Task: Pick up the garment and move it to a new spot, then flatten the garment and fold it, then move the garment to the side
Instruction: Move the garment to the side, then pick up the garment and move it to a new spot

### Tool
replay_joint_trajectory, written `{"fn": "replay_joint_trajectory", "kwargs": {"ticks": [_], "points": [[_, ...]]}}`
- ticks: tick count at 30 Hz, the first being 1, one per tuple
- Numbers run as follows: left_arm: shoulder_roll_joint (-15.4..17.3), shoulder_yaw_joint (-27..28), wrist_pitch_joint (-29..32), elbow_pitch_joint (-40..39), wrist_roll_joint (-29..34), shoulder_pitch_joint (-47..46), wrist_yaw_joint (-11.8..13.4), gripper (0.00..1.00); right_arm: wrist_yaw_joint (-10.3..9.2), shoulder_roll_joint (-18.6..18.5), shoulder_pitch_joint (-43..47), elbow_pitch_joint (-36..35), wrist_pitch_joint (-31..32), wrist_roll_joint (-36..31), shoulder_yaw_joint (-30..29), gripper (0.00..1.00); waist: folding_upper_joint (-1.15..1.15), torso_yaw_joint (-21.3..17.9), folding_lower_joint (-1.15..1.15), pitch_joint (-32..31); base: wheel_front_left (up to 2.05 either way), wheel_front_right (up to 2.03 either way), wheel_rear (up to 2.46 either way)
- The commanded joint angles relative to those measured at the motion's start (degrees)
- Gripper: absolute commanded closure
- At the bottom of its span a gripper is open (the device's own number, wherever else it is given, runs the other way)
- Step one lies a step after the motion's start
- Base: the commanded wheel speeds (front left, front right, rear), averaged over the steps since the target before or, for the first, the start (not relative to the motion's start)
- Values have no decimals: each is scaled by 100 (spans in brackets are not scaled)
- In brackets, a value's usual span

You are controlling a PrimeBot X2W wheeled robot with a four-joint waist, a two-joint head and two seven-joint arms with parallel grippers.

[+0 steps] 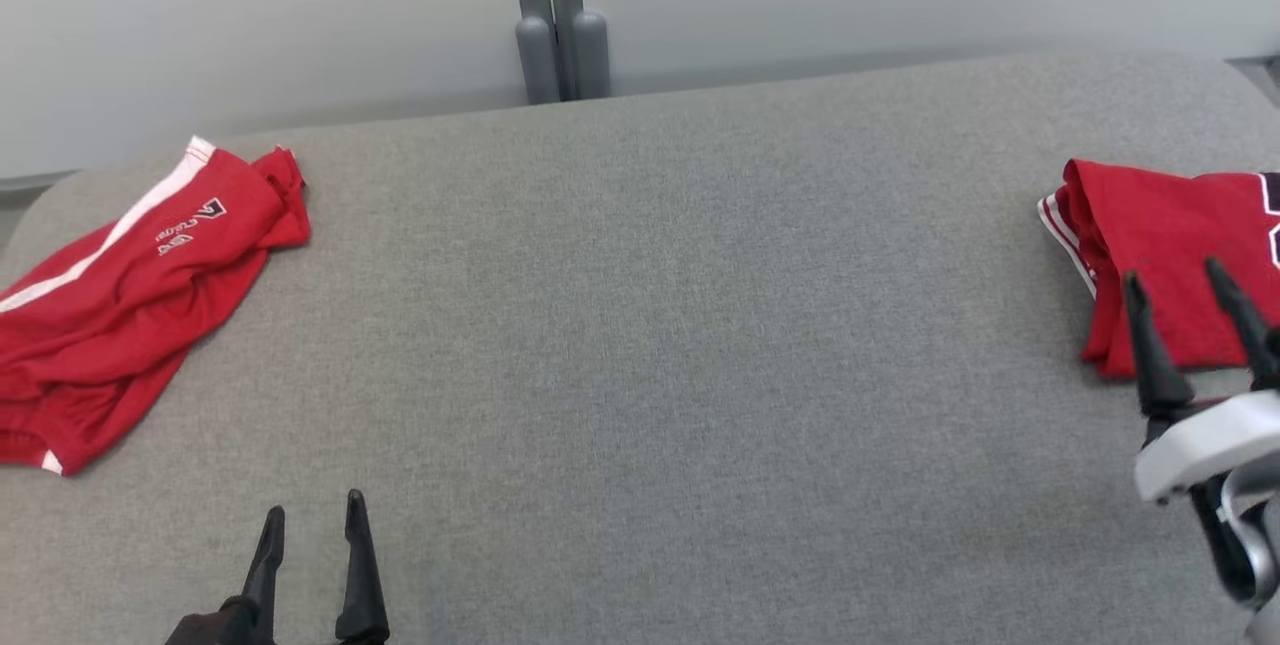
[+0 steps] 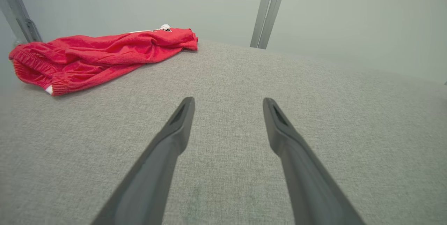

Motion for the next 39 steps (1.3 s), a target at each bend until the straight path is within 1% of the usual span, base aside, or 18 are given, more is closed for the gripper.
{"fn": "replay_joint_trajectory", "kwargs": {"ticks": [1,3,7,11,13,19,29,31,34,38,39], "points": [[16,67,-16,-27,18,96,6,0,-6,137,238,-170,-14,-158,-86,0,0,-7,0,-404,0,0,0],[16,142,-16,11,66,173,-39,0,-6,428,627,-453,-14,-426,-131,0,0,0,0,-449,0,0,0],[18,278,-16,116,110,242,-55,0,-6,894,1193,-764,-15,-693,-309,0,0,54,0,-575,0,0,0],[18,383,-16,133,99,310,-80,0,-6,1210,1520,-981,-15,-926,-412,0,0,46,0,-636,0,0,0],[17,378,-16,156,118,334,-98,0,-5,1337,1593,-1032,-15,-997,-348,0,0,40,0,-646,0,0,0],[18,371,-16,173,158,334,-139,0,-6,1488,1660,-1095,-15,-1086,-349,0,0,69,0,-682,0,0,0],[18,301,-16,168,125,292,-153,0,-5,1526,1726,-1072,-15,-1092,-348,0,0,163,0,-656,0,0,0],[19,300,-16,173,151,243,-144,0,-5,1555,1770,-1087,-15,-1122,-429,0,0,265,0,-660,0,0,0],[18,306,-16,158,179,198,-148,0,-5,1611,1803,-1106,-15,-1137,-394,0,0,477,0,-679,0,0,0],[19,301,-16,172,200,183,-179,0,-5,1661,1843,-1089,-15,-1127,-323,0,0,912,0,-728,0,0,0],[19,293,-16,175,201,181,-182,0,-5,1684,1856,-1086,-15,-1116,-327,0,0,1080,0,-746,0,0,0]]}}
